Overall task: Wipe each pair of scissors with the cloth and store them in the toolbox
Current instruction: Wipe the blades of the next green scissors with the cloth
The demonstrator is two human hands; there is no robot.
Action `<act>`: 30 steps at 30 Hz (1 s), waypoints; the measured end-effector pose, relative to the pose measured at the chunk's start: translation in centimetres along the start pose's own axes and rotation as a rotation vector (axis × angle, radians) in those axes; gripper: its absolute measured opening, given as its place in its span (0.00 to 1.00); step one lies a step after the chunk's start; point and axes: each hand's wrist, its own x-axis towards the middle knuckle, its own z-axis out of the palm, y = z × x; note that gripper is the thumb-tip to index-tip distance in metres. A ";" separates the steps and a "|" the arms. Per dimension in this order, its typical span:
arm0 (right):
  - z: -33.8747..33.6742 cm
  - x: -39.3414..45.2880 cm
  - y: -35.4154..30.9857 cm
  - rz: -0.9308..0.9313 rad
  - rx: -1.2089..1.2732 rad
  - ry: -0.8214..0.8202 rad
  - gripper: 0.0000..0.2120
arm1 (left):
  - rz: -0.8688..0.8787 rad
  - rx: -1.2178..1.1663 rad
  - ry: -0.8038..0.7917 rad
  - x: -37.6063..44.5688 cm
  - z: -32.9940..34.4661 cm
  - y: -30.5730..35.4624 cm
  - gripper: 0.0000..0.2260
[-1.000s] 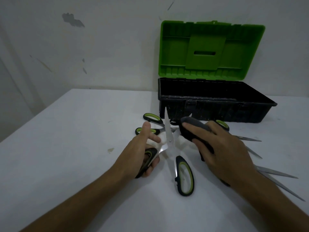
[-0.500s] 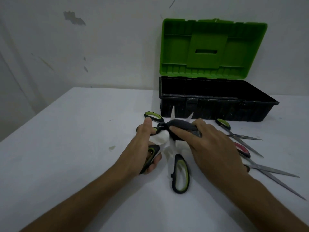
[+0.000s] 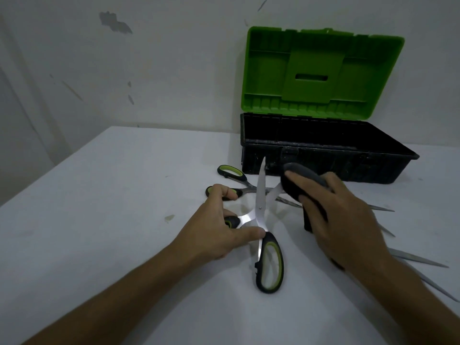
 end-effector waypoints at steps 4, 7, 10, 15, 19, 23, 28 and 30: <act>-0.4 -0.7 -1.5 -0.182 0.060 -0.146 0.22 | 0.049 0.015 0.020 -0.3 0.0 0.1 0.29; 0.3 -0.2 -1.2 -0.154 0.015 -0.140 0.22 | 0.087 0.043 0.043 -0.2 0.0 -0.1 0.28; 0.2 0.1 0.1 0.007 0.025 0.020 0.23 | 0.072 0.052 0.050 -0.1 -0.1 -0.2 0.29; -0.7 -0.7 -1.3 -0.204 0.112 -0.153 0.23 | 0.111 0.014 0.058 -0.4 -0.1 -0.1 0.29; -0.1 0.3 -0.3 -0.092 0.028 -0.036 0.22 | 0.109 0.026 0.071 -0.4 -0.1 -0.1 0.28; -0.7 0.0 0.7 -0.051 0.055 0.045 0.23 | 0.088 0.022 0.073 -0.3 0.1 -0.2 0.29; -0.3 -0.3 -1.3 -0.221 0.063 -0.107 0.21 | 0.150 -0.010 0.121 -0.5 -0.1 0.1 0.28; -0.2 0.2 -1.0 -0.131 0.028 -0.011 0.21 | 0.156 0.024 0.148 -0.3 -0.7 0.4 0.28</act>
